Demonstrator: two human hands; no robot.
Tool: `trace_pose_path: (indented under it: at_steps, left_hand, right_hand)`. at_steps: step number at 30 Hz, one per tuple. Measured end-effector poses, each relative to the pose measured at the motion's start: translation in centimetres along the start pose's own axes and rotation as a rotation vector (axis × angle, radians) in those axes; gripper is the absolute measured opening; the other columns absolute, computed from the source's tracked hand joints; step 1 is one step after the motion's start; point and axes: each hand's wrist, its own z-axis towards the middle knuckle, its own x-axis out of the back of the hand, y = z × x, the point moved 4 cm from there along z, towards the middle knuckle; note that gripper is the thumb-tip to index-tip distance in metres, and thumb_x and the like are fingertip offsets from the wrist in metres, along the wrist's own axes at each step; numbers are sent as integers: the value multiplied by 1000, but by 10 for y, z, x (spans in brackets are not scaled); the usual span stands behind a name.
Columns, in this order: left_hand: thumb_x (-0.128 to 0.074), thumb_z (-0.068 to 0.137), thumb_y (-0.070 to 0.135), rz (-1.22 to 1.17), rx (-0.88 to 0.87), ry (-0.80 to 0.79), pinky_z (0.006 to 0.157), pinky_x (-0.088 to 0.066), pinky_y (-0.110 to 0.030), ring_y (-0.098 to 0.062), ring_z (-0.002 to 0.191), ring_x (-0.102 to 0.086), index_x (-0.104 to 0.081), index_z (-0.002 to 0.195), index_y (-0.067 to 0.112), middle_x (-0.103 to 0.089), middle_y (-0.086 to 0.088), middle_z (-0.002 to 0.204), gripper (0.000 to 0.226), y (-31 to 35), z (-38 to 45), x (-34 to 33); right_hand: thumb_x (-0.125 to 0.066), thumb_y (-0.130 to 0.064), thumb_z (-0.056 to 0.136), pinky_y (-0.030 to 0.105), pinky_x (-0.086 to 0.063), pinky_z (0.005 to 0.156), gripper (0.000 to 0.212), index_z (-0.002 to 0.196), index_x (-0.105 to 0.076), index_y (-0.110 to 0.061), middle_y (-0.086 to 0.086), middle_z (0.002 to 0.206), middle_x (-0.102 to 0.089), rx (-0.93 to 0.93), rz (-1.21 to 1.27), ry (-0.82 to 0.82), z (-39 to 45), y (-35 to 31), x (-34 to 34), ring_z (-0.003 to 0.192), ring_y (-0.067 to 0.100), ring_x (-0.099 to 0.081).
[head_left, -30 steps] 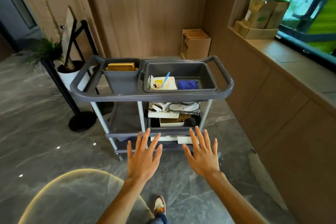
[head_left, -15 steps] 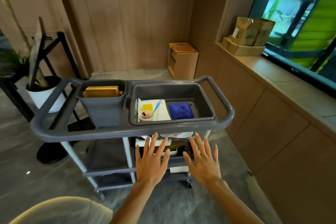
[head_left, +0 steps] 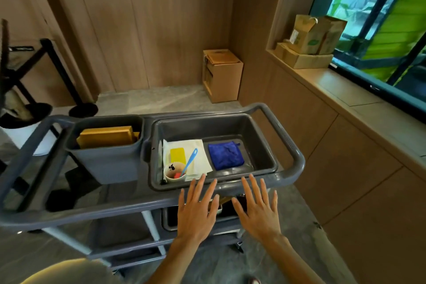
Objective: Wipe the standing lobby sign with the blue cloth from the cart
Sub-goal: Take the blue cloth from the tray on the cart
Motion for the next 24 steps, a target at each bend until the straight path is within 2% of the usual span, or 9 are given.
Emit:
trace_pose_path:
  at_steps: [6, 11, 14, 19, 24]
  left_hand:
    - [-6, 100, 62, -17, -22, 21, 124, -6, -46, -12, 154, 7, -13, 155, 48, -2, 12, 168, 57, 8, 50, -14]
    - [-3, 99, 65, -1, 12, -17, 120, 4, -39, -12, 153, 9, -6, 154, 51, 5, 14, 166, 57, 16, 95, -34]
    - [-4, 99, 64, 17, 39, -43, 121, 2, -41, -12, 152, 9, -6, 154, 51, 2, 12, 167, 57, 18, 115, -47]
    - [10, 92, 65, 37, 109, -59, 123, -3, -43, -14, 153, 6, -8, 156, 48, 0, 9, 168, 68, 24, 146, -59]
    - [-13, 102, 57, 45, 177, -106, 125, -5, -45, -17, 154, 6, -9, 157, 45, 1, 7, 168, 57, 37, 173, -66]
  right_hand:
    - [-9, -73, 96, 52, 22, 118, 72, 152, 23, -43, -9, 163, 29, 12, 5, -21, 52, 19, 1, 148, 19, 32]
    - [7, -78, 86, 52, 19, 120, 74, 147, 32, -45, -10, 163, 31, 24, 43, -40, 98, 37, -2, 149, 19, 32]
    - [11, -78, 83, 53, 17, 120, 78, 150, 28, -43, -11, 162, 30, 43, 55, -46, 124, 50, 1, 150, 18, 29]
    - [13, -78, 84, 49, 16, 121, 80, 154, 22, -40, -10, 164, 27, 91, 76, -74, 165, 71, 4, 151, 18, 28]
    - [9, -76, 84, 48, 16, 121, 77, 151, 25, -43, -9, 165, 25, 135, 95, -119, 195, 87, 0, 151, 19, 26]
